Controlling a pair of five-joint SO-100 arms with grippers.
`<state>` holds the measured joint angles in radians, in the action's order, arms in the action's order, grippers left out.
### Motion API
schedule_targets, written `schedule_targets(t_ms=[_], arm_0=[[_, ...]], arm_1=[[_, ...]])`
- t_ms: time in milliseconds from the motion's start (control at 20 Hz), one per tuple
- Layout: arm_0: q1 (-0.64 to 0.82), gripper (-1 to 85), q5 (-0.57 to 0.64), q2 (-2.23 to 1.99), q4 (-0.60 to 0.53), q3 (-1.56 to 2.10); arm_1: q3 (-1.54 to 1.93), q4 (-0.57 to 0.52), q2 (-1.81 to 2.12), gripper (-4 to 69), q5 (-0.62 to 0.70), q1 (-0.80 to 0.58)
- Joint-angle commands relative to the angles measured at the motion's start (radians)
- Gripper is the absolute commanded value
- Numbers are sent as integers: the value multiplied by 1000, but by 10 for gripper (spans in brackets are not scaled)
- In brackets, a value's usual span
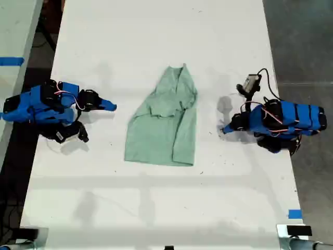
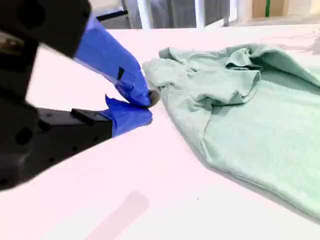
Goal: Fold t shirt
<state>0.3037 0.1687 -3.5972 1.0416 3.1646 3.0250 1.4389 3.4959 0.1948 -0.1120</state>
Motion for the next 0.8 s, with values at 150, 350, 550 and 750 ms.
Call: schedule_targets(t_ms=[150, 350, 550, 750], arm_0=[[-48, 0, -63, -9, 32, -29], [-23, 0, -51, -9, 51, -71], [-38, 0, -61, 383, 84, -356], [-218, 0, -161, 945, 21, -611]], arm_1=[[17, 5, 9, -12, 2, 18], [17, 5, 9, -12, 2, 18], [17, 5, 9, -12, 2, 17], [17, 5, 9, -12, 2, 18]])
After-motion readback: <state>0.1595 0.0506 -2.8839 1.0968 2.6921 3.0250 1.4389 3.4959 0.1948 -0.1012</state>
